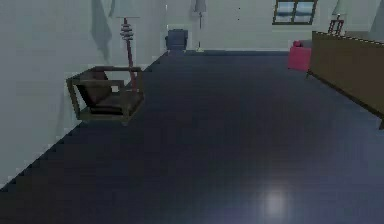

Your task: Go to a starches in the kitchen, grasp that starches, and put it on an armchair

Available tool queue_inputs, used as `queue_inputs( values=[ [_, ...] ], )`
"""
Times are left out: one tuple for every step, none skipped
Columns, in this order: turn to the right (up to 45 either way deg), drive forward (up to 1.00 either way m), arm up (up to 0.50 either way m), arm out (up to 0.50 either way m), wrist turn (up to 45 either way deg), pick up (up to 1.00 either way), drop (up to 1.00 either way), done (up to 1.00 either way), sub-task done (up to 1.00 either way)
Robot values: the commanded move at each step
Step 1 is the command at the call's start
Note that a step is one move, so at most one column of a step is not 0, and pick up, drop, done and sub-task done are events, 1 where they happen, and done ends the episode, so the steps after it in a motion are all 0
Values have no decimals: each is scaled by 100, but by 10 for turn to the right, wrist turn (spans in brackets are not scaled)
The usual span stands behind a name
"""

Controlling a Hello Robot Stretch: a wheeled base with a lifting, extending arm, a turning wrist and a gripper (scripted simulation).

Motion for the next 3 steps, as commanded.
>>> queue_inputs(
  values=[
    [450, 0, 0, 0, 0, 0, 0, 0, 0],
    [30, 0, 0, 0, 0, 0, 0, 0, 0],
    [-450, 0, 0, 0, 0, 0, 0, 0, 0]
  ],
)
